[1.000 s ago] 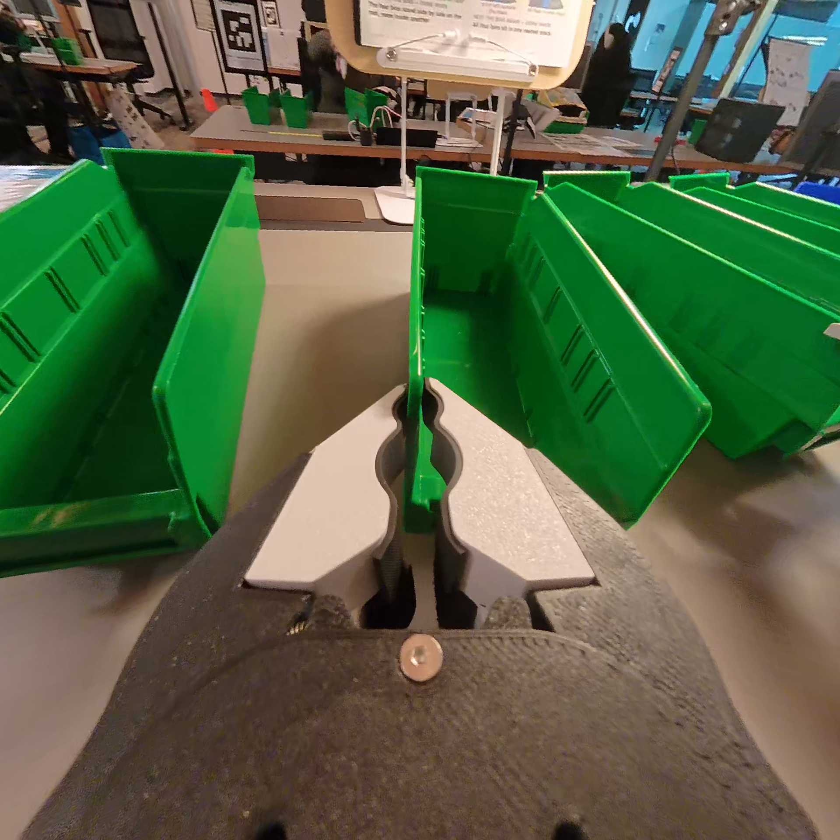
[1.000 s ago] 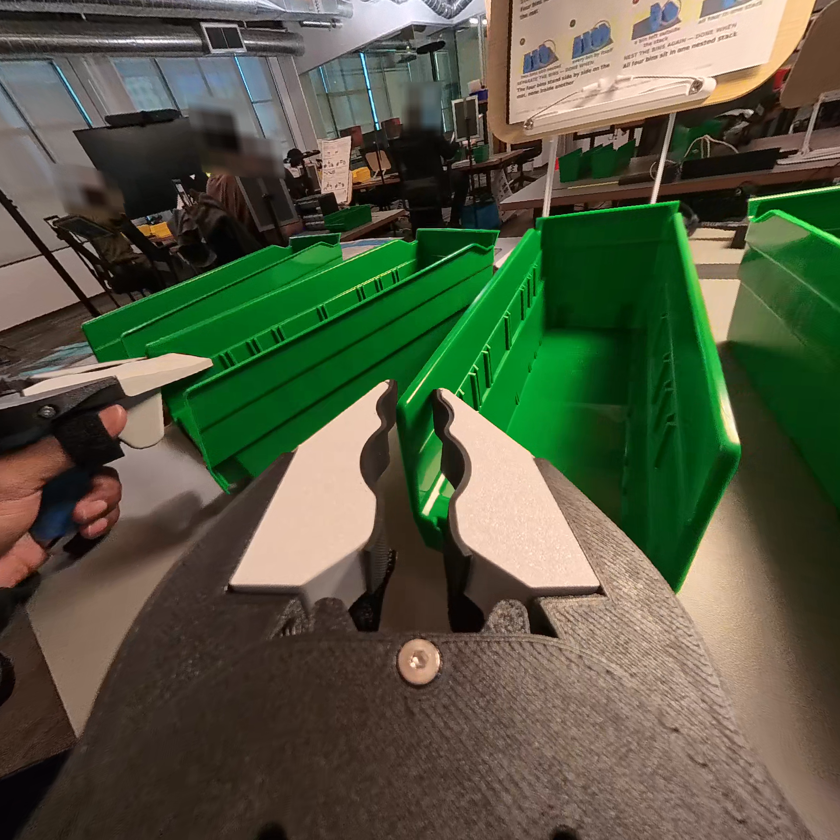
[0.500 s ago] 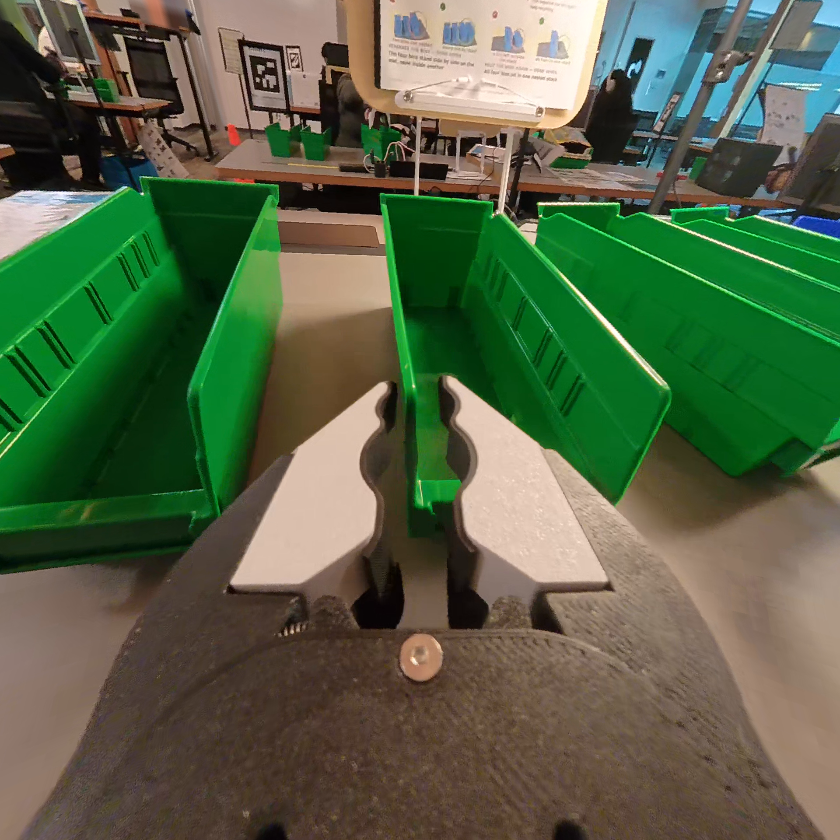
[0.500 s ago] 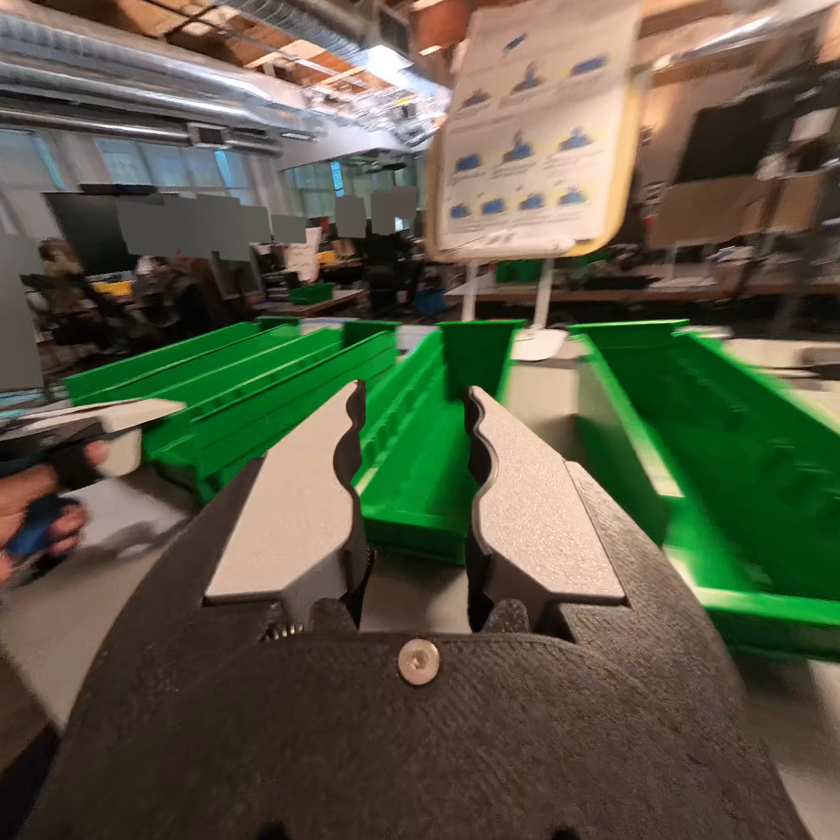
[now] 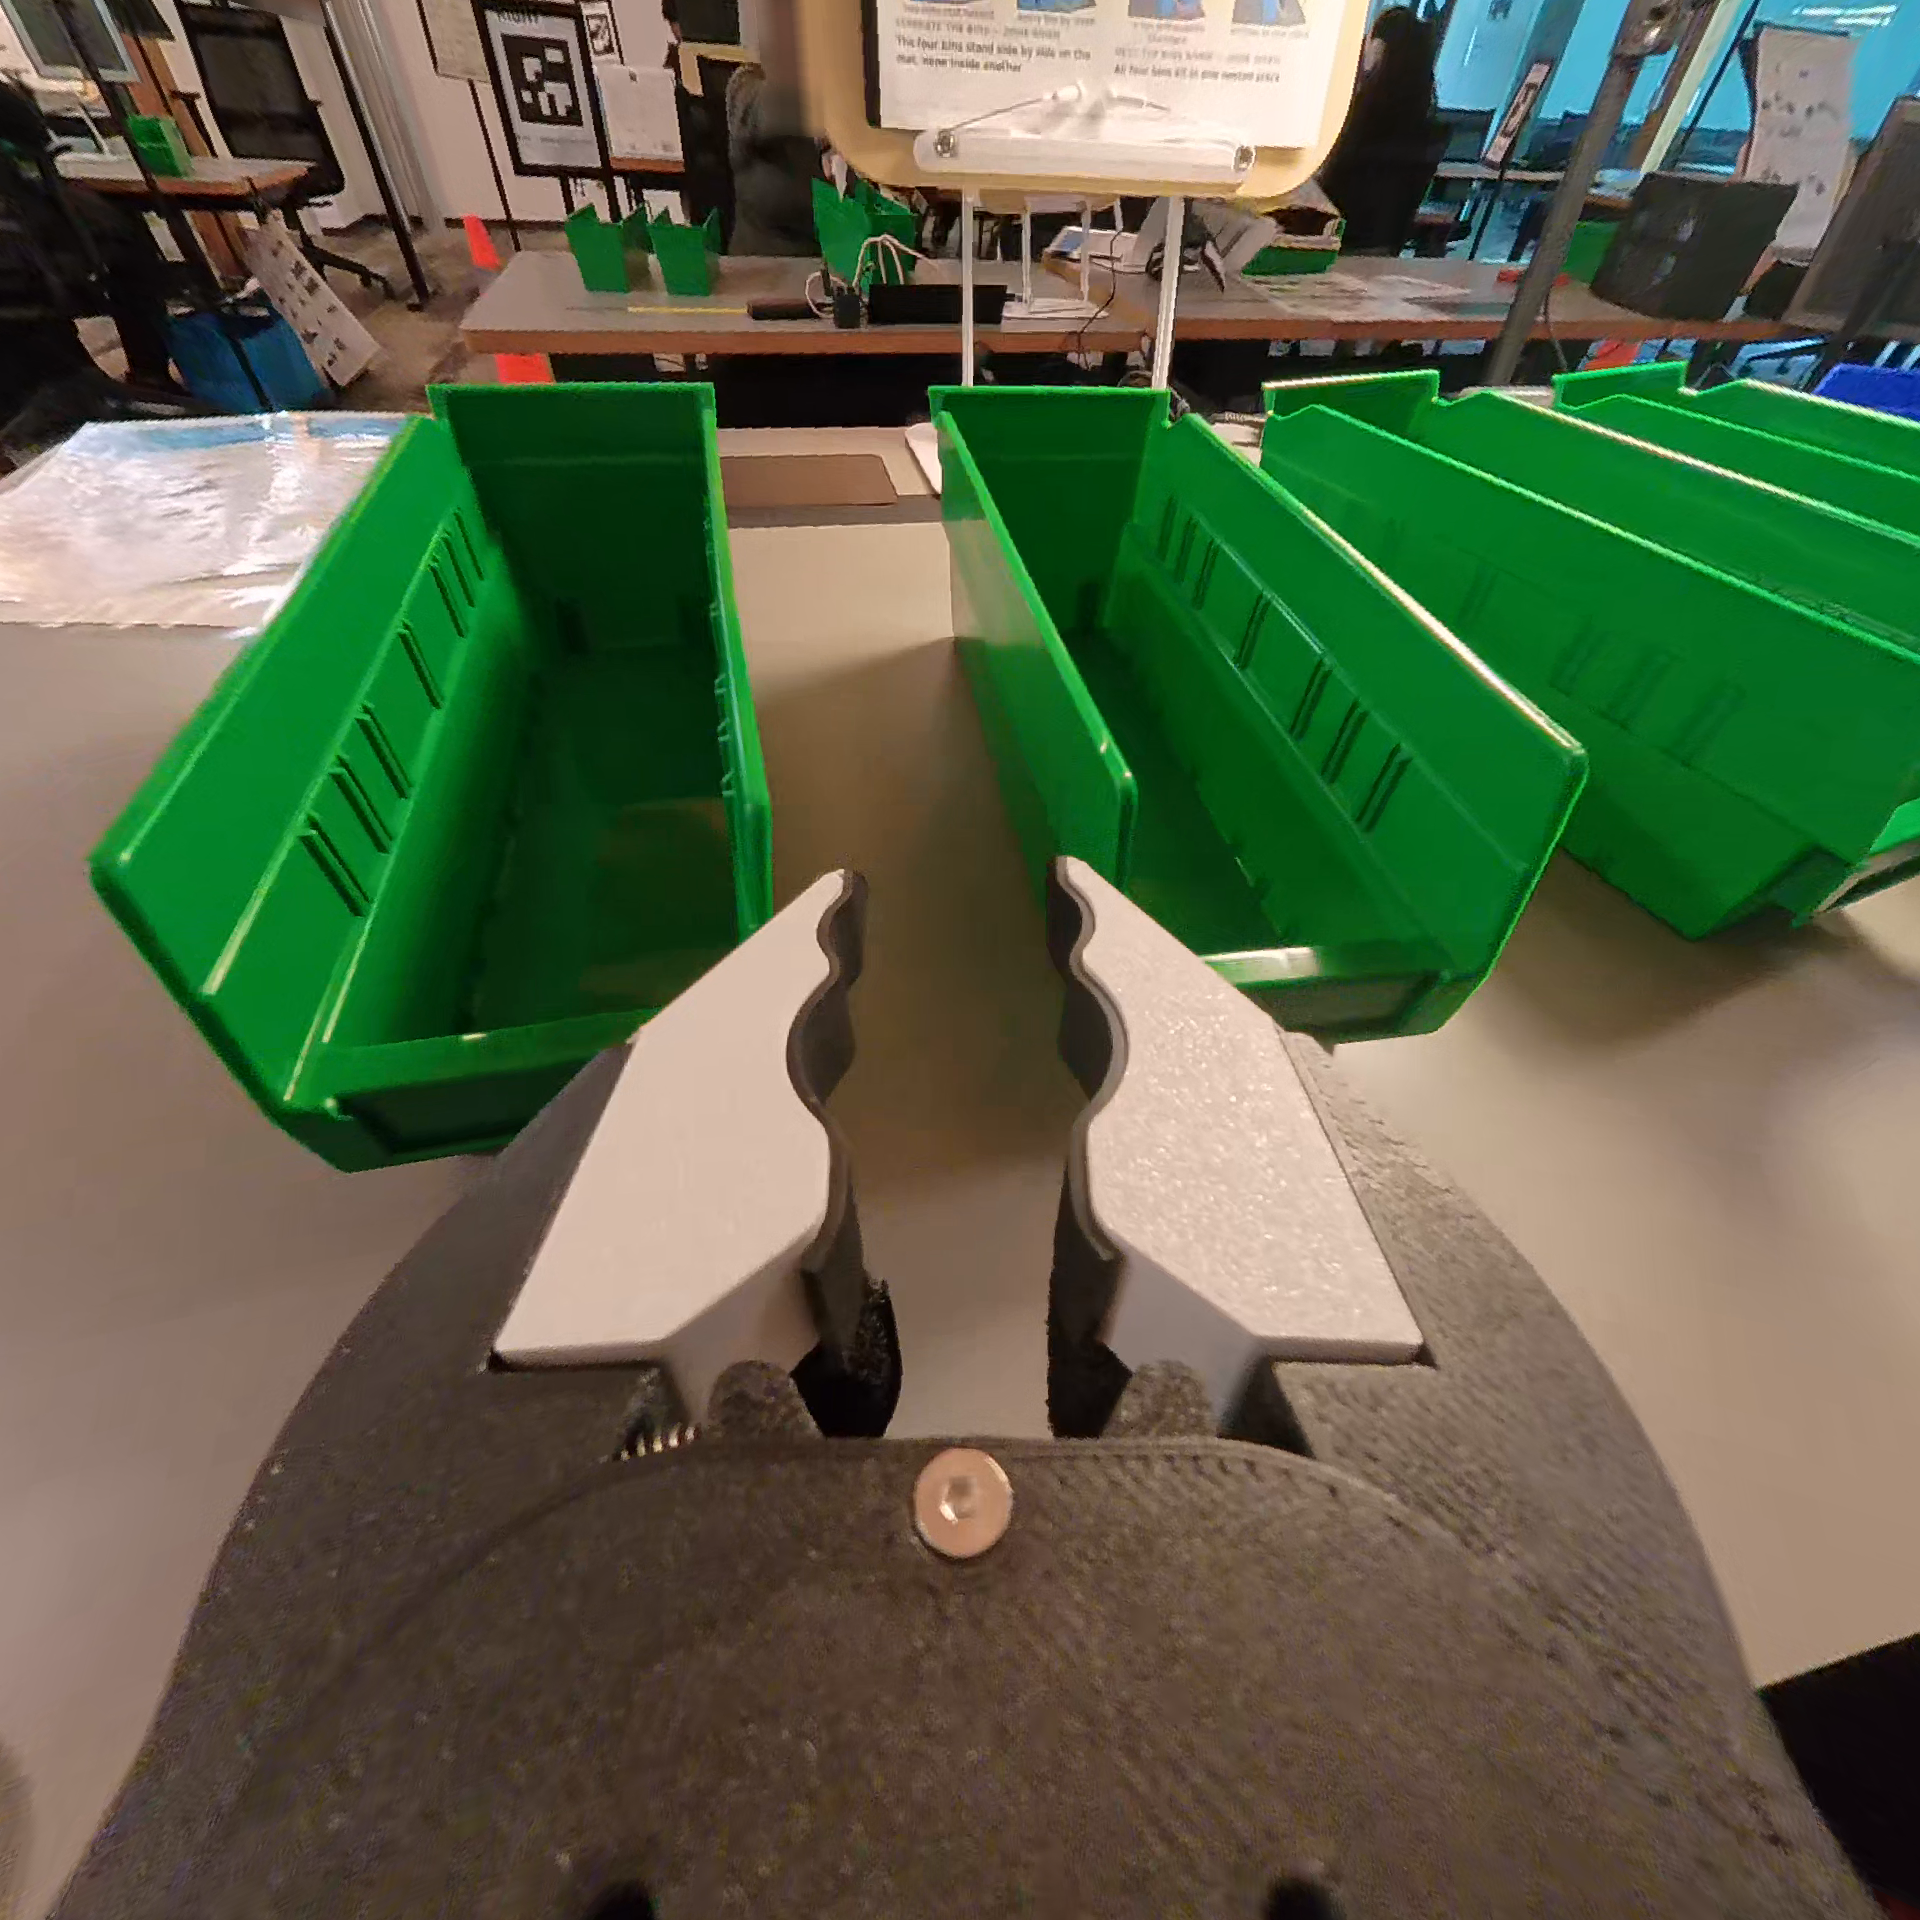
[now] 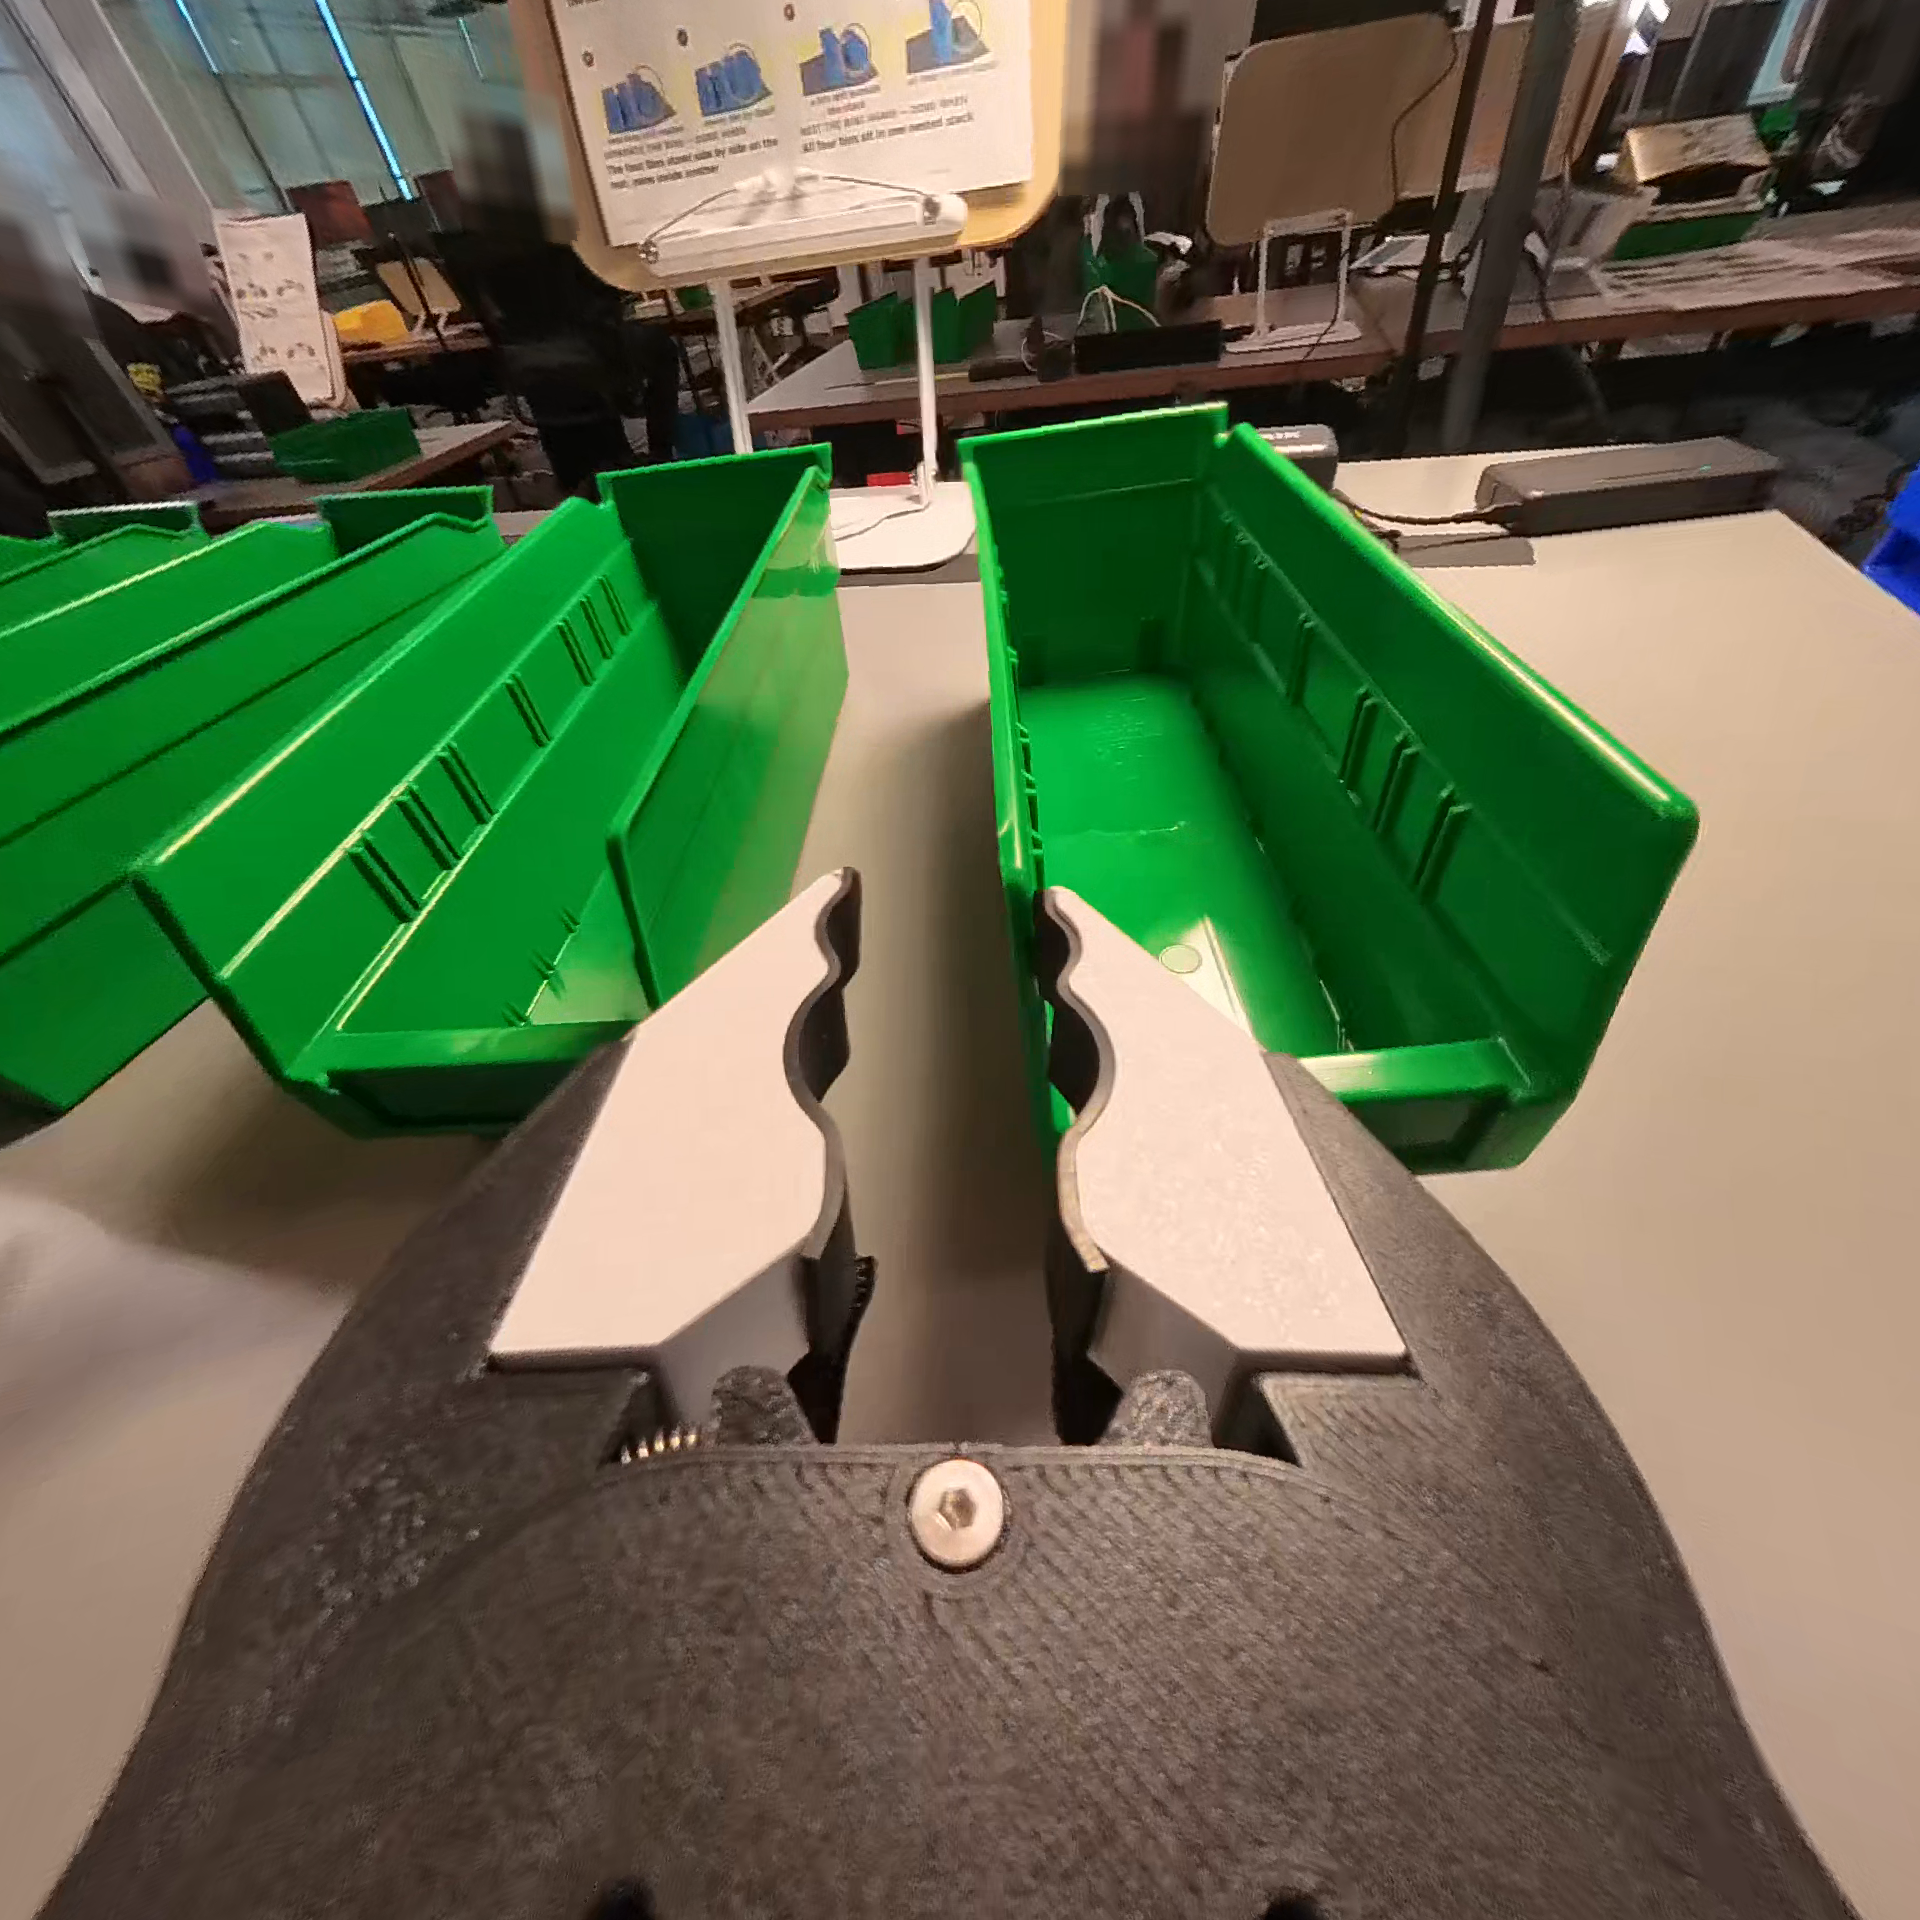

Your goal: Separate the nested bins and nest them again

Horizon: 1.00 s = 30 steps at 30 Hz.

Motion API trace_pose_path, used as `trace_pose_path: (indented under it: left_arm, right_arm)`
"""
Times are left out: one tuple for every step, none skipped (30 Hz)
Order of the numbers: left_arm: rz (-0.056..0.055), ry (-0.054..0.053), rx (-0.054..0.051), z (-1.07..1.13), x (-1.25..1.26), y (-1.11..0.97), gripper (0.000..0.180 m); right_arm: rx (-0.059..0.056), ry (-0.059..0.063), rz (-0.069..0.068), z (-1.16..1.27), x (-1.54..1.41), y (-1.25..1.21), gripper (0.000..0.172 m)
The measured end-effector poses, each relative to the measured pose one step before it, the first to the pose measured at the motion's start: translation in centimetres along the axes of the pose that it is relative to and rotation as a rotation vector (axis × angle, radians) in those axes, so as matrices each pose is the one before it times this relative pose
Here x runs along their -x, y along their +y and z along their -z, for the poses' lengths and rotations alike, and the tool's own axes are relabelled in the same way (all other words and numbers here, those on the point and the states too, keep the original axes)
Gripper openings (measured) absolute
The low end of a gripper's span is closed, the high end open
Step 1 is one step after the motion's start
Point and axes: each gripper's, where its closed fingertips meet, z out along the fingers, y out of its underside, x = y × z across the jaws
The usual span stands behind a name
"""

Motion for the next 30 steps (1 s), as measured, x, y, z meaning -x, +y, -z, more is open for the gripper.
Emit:
trace_pose_path:
  left_arm:
    - [-0.0052,0.0007,-0.0035,0.077,0.256,-0.105,0.034]
    - [-0.0044,-0.0008,-0.0044,0.101,0.245,-0.160,0.034]
    - [-0.0046,0.0016,-0.0075,0.110,0.200,-0.256,0.034]
    - [-0.0040,0.0024,-0.0089,0.136,0.202,-0.319,0.035]
    - [-0.0039,0.0004,-0.0073,0.160,0.264,-0.358,0.037]
    - [-0.0051,-0.0024,-0.0064,0.185,0.365,-0.383,0.039]
    - [-0.0044,-0.0065,-0.0056,0.213,0.507,-0.430,0.042]
    - [-0.0010,-0.0096,-0.0052,0.226,0.660,-0.472,0.046]
    - [0.0034,-0.0116,-0.0063,0.216,0.760,-0.540,0.052]
    - [0.0063,-0.0120,-0.0074,0.169,0.840,-0.585,0.058]
    - [0.0083,-0.0119,-0.0053,0.075,0.896,-0.572,0.063]
    - [0.0106,-0.0151,0.0004,-0.050,0.969,-0.539,0.069]
    - [0.0087,-0.0173,0.0109,-0.199,1.016,-0.432,0.075]
    - [-0.0016,-0.0118,0.0271,-0.398,0.946,-0.250,0.080]
    - [-0.0108,-0.0024,0.0464,-0.655,0.839,-0.042,0.088]
    - [-0.0104,0.0088,0.0560,-0.861,0.696,0.036,0.097]
    - [-0.0036,0.0152,0.0462,-0.992,0.584,-0.152,0.106]
    - [-0.0002,0.0202,0.0301,-1.060,0.418,-0.430,0.112]
    - [-0.0034,0.0266,0.0262,-1.097,0.215,-0.506,0.115]
    - [-0.0064,0.0268,0.0346,-1.138,0.097,-0.383,0.118]
    - [-0.0138,0.0171,0.0409,-1.162,0.163,-0.324,0.121]
    - [-0.0189,0.0095,0.0435,-1.201,0.237,-0.270,0.121]
    - [-0.0052,0.0116,0.0493,-1.214,0.207,-0.231,0.123]
    - [0.0087,0.0222,0.0441,-1.140,0.018,-0.375,0.126]
    - [0.0093,0.0269,0.0331,-1.018,-0.105,-0.529,0.127]
    - [0.0084,0.0199,0.0355,-0.962,-0.017,-0.447,0.128]
    - [0.0051,0.0103,0.0389,-0.885,0.096,-0.309,0.129]
    - [-0.0040,-0.0012,0.0392,-0.803,0.209,-0.172,0.131]
    - [-0.0080,-0.0102,0.0377,-0.754,0.314,-0.027,0.131]
    - [-0.0057,-0.0085,0.0362,-0.715,0.255,0.113,0.132]
  right_arm:
    - [0.0001,-0.0097,0.0079,-0.050,0.363,0.055,0.030]
    - [0.0028,-0.0199,0.0011,-0.055,0.445,0.084,0.028]
    - [0.0056,-0.0187,-0.0017,-0.021,0.387,0.099,0.027]
    - [0.0051,-0.0099,0.0008,0.078,0.213,0.059,0.027]
    - [-0.0008,-0.0002,0.0055,0.210,0.024,-0.091,0.028]
    - [-0.0048,0.0009,0.0081,0.364,-0.035,-0.193,0.028]
    - [-0.0044,-0.0015,0.0078,0.488,-0.041,-0.250,0.029]
    - [-0.0045,-0.0025,0.0073,0.588,-0.069,-0.268,0.029]
    - [-0.0054,-0.0041,0.0072,0.651,-0.059,-0.282,0.029]
    - [-0.0045,-0.0082,0.0061,0.639,-0.007,-0.235,0.030]
    - [-0.0005,-0.0150,0.0023,0.578,0.129,-0.137,0.030]
    - [0.0040,-0.0240,-0.0031,0.470,0.330,-0.008,0.030]
    - [0.0069,-0.0355,-0.0082,0.322,0.602,0.107,0.030]
    - [0.0074,-0.0460,-0.0112,0.161,0.865,0.195,0.030]
    - [0.0060,-0.0420,-0.0151,-0.020,0.889,0.253,0.031]
    - [0.0017,-0.0335,-0.0163,-0.151,0.828,0.238,0.031]
    - [-0.0016,-0.0264,-0.0148,-0.239,0.758,0.227,0.031]
    - [0.0000,-0.0209,-0.0124,-0.323,0.707,0.280,0.031]
    - [0.0065,-0.0174,-0.0090,-0.367,0.675,0.331,0.031]
    - [0.0090,-0.0121,-0.0073,-0.399,0.606,0.344,0.031]
    - [0.0111,-0.0054,-0.0104,-0.404,0.493,0.320,0.031]
    - [0.0095,-0.0047,-0.0114,-0.428,0.498,0.275,0.031]
    - [0.0130,0.0090,-0.0206,-0.485,0.269,0.301,0.031]
    - [0.0133,0.0041,-0.0216,-0.561,0.382,0.295,0.032]
    - [0.0108,-0.0077,-0.0141,-0.559,0.627,0.292,0.033]
    - [0.0122,0.0028,-0.0107,-0.572,0.492,0.342,0.035]
    - [0.0116,0.0040,-0.0028,-0.558,0.461,0.351,0.040]
    - [0.0104,0.0012,0.0000,-0.488,0.464,0.355,0.043]
    - [0.0080,0.0000,-0.0006,-0.427,0.427,0.331,0.045]
    - [0.0083,-0.0025,0.0006,-0.384,0.376,0.340,0.048]
